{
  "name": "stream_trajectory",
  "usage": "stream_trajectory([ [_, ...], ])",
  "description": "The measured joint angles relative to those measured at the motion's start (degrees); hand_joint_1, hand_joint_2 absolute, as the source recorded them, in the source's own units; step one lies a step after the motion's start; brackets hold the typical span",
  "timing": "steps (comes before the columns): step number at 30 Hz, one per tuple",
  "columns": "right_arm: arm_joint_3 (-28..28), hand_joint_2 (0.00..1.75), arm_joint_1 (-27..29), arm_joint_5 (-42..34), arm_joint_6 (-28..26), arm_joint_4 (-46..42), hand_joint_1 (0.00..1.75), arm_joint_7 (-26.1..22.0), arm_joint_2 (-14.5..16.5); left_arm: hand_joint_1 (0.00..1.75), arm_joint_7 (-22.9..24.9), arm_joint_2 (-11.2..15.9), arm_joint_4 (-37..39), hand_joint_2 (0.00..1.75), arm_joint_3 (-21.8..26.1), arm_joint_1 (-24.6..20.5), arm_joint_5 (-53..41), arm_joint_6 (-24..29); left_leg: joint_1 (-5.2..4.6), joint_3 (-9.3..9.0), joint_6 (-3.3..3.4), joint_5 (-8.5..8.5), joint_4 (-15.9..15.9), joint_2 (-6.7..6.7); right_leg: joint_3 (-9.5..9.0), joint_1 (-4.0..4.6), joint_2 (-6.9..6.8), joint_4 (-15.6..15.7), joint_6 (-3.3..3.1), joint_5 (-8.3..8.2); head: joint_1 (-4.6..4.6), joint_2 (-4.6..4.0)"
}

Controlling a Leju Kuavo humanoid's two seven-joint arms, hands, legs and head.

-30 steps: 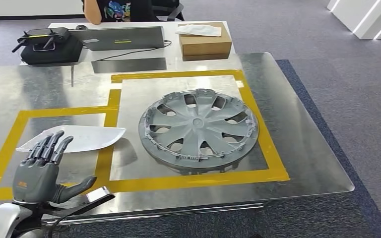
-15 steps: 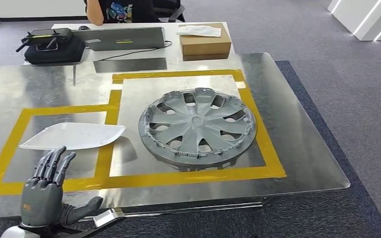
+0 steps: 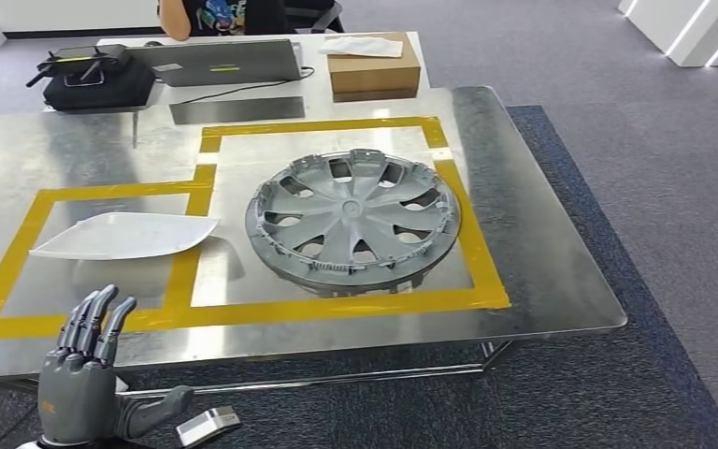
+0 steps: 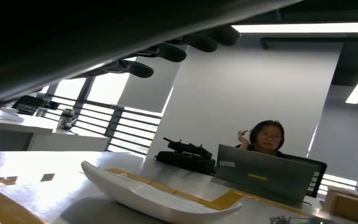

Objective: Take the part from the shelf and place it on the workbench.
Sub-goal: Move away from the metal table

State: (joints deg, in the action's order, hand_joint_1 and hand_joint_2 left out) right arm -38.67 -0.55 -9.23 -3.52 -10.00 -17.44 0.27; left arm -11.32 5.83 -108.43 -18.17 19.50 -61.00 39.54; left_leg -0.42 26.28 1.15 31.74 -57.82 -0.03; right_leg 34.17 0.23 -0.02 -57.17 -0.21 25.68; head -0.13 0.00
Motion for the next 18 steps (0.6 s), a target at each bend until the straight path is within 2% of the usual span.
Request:
stream_trajectory([
  [1, 0.02, 0.0, 0.05, -0.08, 0.01, 0.01, 0.0, -0.31, 0.05, 0.0, -1.32, -0.54, 0.0, 0.0, -0.01, 0.43, 0.22, 0.11, -0.23, -1.21, 0.32, -0.18, 2.11, 0.04, 0.15, 0.02, -0.02, -0.01, 0.28, -0.37, 0.0, 0.0],
  [2, 0.03, 0.0, 0.13, -0.16, 0.01, 0.01, 0.0, -0.6, 0.08, 0.0, -2.6, -1.09, 0.0, 0.0, 0.0, 0.94, 0.53, 0.2, -0.39, -1.47, 0.42, -0.24, 2.9, 0.08, 0.27, 0.01, -0.05, 0.03, 0.64, -0.76, 0.0, 0.0],
  [4, 0.05, 0.0, 0.38, -0.25, 0.03, 0.08, 0.0, -1.03, 0.01, 0.0, -4.95, -2.17, 0.0, 0.0, 0.13, 2.06, 1.39, 0.28, -0.36, -0.9, 0.66, -1.19, 3.29, 0.21, 0.58, -0.17, -0.06, -0.03, 1.36, -1.0, -0.07, 0.0],
  [5, 0.06, 0.0, 0.52, -0.25, 0.05, 0.12, 0.0, -1.21, -0.05, 0.0, -6.11, -2.79, 0.0, 0.0, 0.33, 2.61, 1.96, 0.28, -0.26, -0.43, 0.96, -1.82, 3.48, 0.31, 1.11, -0.23, -0.03, -0.77, 1.69, 0.08, 0.0, 0.0],
  [6, 0.07, 0.0, 0.66, -0.25, 0.11, 0.17, 0.0, -1.39, -0.11, 0.0, -7.39, -3.49, 0.0, 0.0, 0.62, 3.21, 2.62, 0.28, -0.14, 0.19, 1.25, -2.51, 3.67, 0.42, 1.89, -0.29, -0.01, -2.58, 1.97, 2.19, 0.11, 0.0],
  [8, 0.11, 0.0, 0.84, -0.25, 0.23, 0.24, 0.0, -1.64, -0.16, 0.0, -9.58, -4.9, 0.0, 0.0, 1.54, 4.59, 4.01, 0.29, -0.11, 1.7, 1.59, -3.64, 3.65, 0.59, 3.85, -0.49, 0.0, -9.08, 2.43, 7.93, 0.36, 0.0],
  [9, 0.19, 0.0, 0.9, -0.25, 0.27, 0.28, 0.0, -1.79, -0.17, 0.0, -10.37, -5.46, 0.0, 0.0, 2.01, 5.26, 4.75, 0.3, -0.14, 2.52, 1.58, -4.22, 3.57, 0.66, 4.45, -0.56, 0.0, -12.6, 2.62, 9.84, 0.39, 0.0],
  [10, 0.29, 0.0, 0.96, -0.25, 0.26, 0.34, 0.0, -1.97, -0.18, 0.0, -10.87, -5.95, 0.0, 0.0, 2.48, 5.81, 5.46, 0.31, -0.15, 3.39, 1.53, -4.81, 3.42, 0.74, 4.45, -0.6, -0.01, -14.94, 2.79, 10.34, 0.39, 0.0],
  [11, 0.4, 0.0, 0.99, -0.25, 0.23, 0.4, 0.0, -2.17, -0.21, 0.0, -11.18, -6.36, 0.0, 0.0, 2.87, 6.24, 6.12, 0.31, -0.13, 4.3, 1.46, -5.36, 3.2, 0.85, 3.57, -0.67, -0.03, -15.49, 2.92, 9.5, 0.39, 0.0],
  [12, 0.5, 0.0, 1.01, -0.25, 0.19, 0.45, 0.0, -2.34, -0.25, 0.0, -11.42, -6.78, 0.0, 0.0, 3.23, 6.57, 6.71, 0.31, -0.09, 5.22, 1.33, -5.84, 2.9, 0.96, 1.72, -0.76, -0.11, -14.04, 3.06, 7.83, 0.39, 0.0],
  [13, 0.56, 0.0, 1.0, -0.25, 0.11, 0.49, 0.0, -2.44, -0.29, 0.0, -11.63, -7.21, -0.01, 0.0, 3.59, 6.86, 7.15, 0.31, -0.04, 6.08, 1.16, -6.22, 2.5, 1.12, -1.12, -0.9, -0.49, -10.65, 3.23, 6.13, 0.4, 0.0],
  [14, 0.63, 0.0, 0.91, -0.25, 0.05, 0.51, 0.0, -2.48, -0.31, 0.0, -11.86, -7.62, -0.05, 0.0, 3.92, 7.17, 7.44, 0.31, -0.06, 6.81, 0.91, -6.52, 2.05, 1.3, -4.27, -0.9, -1.26, -6.2, 3.46, 5.56, 0.45, 0.0],
  [15, 0.72, 0.0, 0.74, -0.25, -0.01, 0.52, 0.0, -2.49, -0.31, 0.0, -12.07, -7.98, -0.13, 0.0, 4.23, 7.5, 7.63, 0.31, -0.12, 7.34, 0.62, -6.77, 1.58, 1.53, -6.98, -0.84, -1.93, -2.18, 3.33, 5.63, 0.49, 0.0],
  [16, 0.82, 0.0, 0.59, -0.25, -0.04, 0.52, 0.0, -2.5, -0.3, 0.0, -12.28, -8.32, -0.23, 0.0, 4.53, 7.8, 7.79, 0.32, -0.18, 7.67, 0.31, -7.01, 1.21, 1.85, -8.6, -0.73, -2.44, 0.71, 3.09, 6.17, 0.47, 0.0],
  [17, 0.93, 0.0, 0.48, -0.25, -0.05, 0.52, 0.0, -2.49, -0.29, 0.0, -12.46, -8.58, -0.34, 0.0, 4.79, 8.05, 7.94, 0.32, -0.23, 7.83, 0.0, -7.3, 0.97, 2.22, -9.12, -0.54, -2.53, 2.11, 2.65, 6.75, 0.44, 0.01],
  [18, 1.03, 0.0, 0.47, -0.25, -0.06, 0.52, 0.0, -2.46, -0.29, 0.0, -12.68, -8.81, -0.42, 0.0, 5.04, 8.23, 8.14, 0.33, -0.21, 7.89, -0.31, -7.62, 0.86, 2.63, -8.86, -0.47, -2.16, 2.28, 1.98, 6.59, 0.37, 0.01],
])
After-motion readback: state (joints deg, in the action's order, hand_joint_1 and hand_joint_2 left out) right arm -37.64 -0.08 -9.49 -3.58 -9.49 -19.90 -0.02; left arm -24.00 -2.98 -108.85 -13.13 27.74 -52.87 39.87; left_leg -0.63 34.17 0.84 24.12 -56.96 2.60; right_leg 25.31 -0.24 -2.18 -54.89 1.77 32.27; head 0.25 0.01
